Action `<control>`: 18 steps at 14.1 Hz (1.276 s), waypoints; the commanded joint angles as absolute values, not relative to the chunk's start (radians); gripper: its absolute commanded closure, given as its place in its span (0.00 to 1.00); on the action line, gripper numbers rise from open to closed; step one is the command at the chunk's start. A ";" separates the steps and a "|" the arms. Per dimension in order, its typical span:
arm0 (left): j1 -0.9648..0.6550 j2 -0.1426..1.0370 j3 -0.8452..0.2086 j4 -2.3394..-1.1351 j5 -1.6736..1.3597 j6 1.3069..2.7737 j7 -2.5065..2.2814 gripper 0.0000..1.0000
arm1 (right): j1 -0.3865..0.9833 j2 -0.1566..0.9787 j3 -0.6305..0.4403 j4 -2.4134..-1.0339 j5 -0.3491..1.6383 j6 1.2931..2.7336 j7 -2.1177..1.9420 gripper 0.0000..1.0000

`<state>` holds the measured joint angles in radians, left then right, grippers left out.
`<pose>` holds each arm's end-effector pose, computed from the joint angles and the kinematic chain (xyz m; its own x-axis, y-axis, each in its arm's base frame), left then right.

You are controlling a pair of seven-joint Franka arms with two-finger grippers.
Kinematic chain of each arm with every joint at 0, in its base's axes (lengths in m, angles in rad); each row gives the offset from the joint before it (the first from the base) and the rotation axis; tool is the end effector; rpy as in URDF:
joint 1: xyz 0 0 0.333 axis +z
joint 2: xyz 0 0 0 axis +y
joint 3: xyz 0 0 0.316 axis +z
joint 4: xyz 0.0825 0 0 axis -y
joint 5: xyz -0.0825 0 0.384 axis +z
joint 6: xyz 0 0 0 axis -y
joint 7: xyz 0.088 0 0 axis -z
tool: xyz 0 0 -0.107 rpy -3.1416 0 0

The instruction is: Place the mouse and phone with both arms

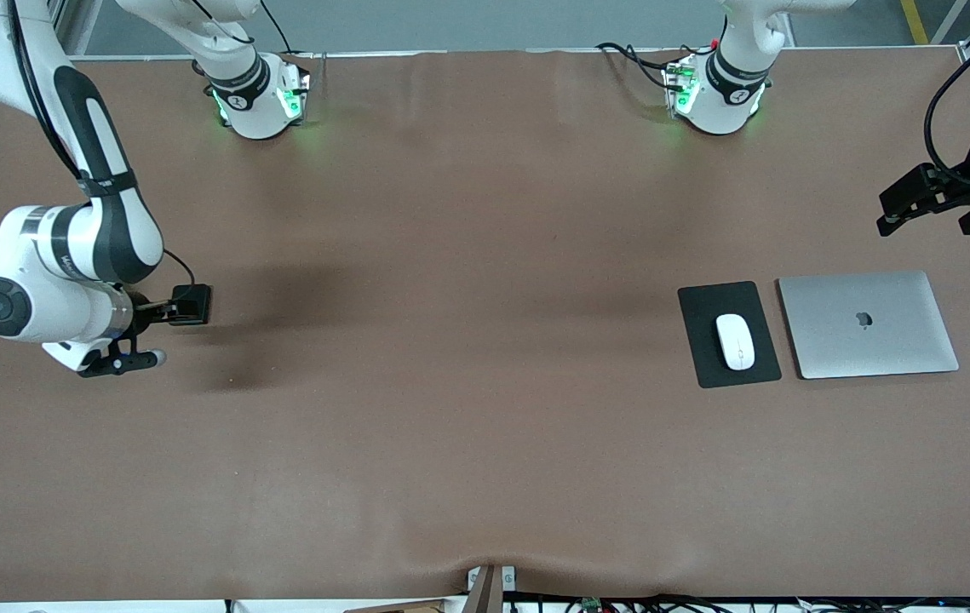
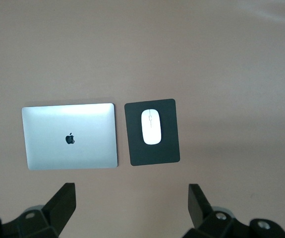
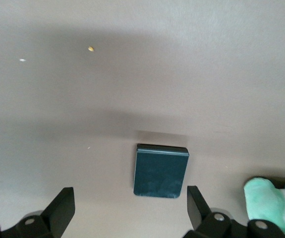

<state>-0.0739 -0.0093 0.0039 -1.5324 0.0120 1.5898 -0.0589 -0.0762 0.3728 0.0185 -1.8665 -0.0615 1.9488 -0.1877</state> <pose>0.5529 -0.0375 0.6496 0.9977 -0.0112 0.0672 -0.0107 -0.9999 -0.0080 0.5969 -0.0391 0.2964 0.9445 0.1551 -0.2895 0.1582 -0.9873 -0.0127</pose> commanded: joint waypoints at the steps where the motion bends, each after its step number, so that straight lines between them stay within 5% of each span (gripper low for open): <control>1: -0.084 -0.006 0.012 -1.517 0.005 1.592 -0.077 0.00 | -0.061 0.373 0.021 -1.764 -0.064 1.844 -0.179 0.00; 10: -0.087 -0.006 -0.012 -1.508 0.008 1.591 -0.109 0.00 | -0.152 0.333 0.120 -1.525 0.032 1.802 -0.181 0.00; 18: -0.086 -0.006 -0.026 -1.509 0.009 1.583 -0.110 0.00 | -0.022 0.155 -0.004 -1.493 0.046 1.714 -0.181 0.00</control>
